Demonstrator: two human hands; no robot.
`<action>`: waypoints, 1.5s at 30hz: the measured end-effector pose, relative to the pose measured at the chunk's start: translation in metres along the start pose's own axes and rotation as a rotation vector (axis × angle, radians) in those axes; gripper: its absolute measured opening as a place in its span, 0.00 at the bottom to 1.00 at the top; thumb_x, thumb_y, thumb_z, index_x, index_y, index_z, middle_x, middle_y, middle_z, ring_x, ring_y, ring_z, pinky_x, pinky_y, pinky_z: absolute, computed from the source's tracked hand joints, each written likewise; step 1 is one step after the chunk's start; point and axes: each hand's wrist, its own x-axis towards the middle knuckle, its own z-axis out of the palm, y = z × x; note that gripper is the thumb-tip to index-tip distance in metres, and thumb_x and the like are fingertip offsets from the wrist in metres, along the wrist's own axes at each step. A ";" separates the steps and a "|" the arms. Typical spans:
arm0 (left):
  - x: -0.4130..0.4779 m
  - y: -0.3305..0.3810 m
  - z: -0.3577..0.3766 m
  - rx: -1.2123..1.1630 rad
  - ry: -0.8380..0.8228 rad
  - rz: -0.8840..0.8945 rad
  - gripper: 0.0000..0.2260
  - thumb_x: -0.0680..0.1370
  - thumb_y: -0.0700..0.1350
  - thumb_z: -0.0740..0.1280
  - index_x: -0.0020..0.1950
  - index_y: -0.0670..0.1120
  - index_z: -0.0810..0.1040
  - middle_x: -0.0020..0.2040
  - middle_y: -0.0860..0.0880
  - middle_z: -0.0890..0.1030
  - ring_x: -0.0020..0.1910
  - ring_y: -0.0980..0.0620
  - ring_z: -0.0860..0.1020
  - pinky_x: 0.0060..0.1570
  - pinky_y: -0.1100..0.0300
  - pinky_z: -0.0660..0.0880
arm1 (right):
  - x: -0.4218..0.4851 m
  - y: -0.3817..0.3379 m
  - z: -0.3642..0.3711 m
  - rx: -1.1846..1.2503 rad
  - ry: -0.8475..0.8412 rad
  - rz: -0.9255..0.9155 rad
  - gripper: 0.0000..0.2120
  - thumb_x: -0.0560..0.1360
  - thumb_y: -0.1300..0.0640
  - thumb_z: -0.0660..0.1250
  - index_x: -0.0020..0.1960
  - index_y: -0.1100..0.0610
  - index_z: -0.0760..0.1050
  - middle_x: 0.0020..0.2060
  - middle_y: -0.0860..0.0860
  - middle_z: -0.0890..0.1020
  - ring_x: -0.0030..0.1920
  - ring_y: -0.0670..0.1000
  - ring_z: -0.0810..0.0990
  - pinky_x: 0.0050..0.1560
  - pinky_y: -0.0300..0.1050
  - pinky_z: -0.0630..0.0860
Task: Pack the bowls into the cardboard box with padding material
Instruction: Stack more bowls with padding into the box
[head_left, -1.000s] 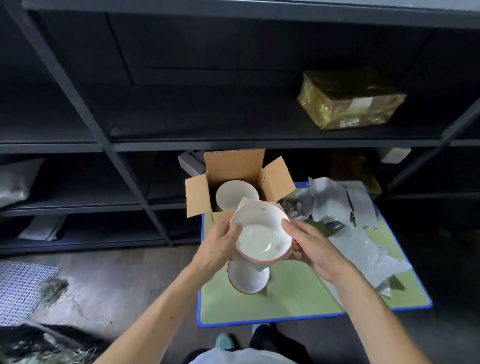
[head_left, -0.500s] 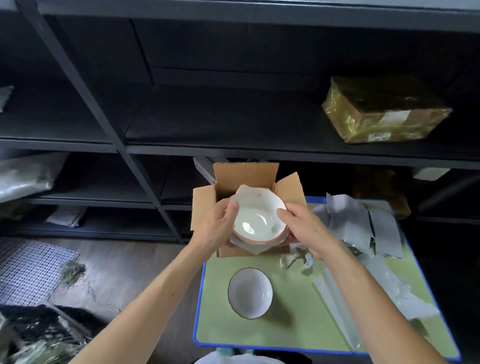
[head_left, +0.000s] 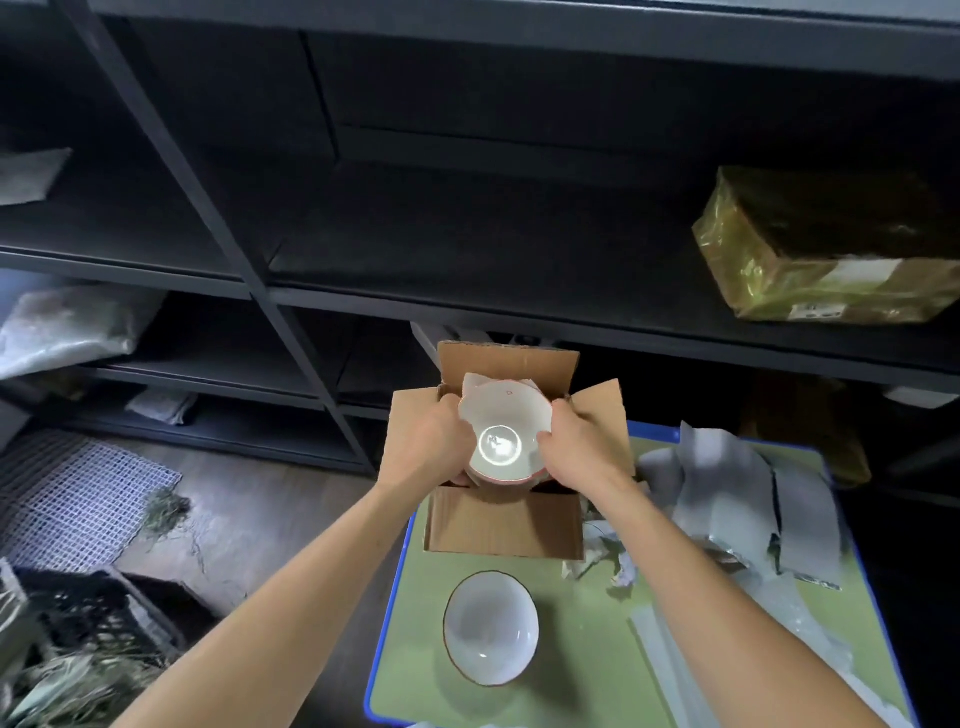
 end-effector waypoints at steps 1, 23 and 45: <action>0.004 -0.003 0.004 0.006 0.044 -0.005 0.11 0.73 0.45 0.57 0.39 0.41 0.76 0.32 0.43 0.80 0.25 0.43 0.80 0.19 0.52 0.76 | 0.002 -0.002 0.002 -0.012 -0.017 -0.001 0.10 0.80 0.57 0.58 0.61 0.56 0.67 0.52 0.55 0.79 0.51 0.58 0.79 0.43 0.49 0.75; 0.015 0.002 0.030 1.153 -0.032 0.266 0.19 0.79 0.37 0.65 0.69 0.39 0.65 0.63 0.45 0.77 0.59 0.48 0.79 0.50 0.61 0.75 | 0.008 -0.022 0.032 -0.144 -0.033 0.029 0.27 0.75 0.64 0.69 0.70 0.65 0.61 0.68 0.61 0.67 0.58 0.59 0.81 0.52 0.46 0.75; 0.017 -0.005 0.018 0.998 0.015 0.425 0.15 0.80 0.36 0.62 0.67 0.42 0.70 0.60 0.47 0.77 0.58 0.50 0.77 0.49 0.61 0.72 | 0.001 -0.015 0.039 -0.304 0.073 -0.096 0.32 0.74 0.63 0.70 0.73 0.64 0.59 0.67 0.59 0.68 0.56 0.54 0.81 0.54 0.43 0.76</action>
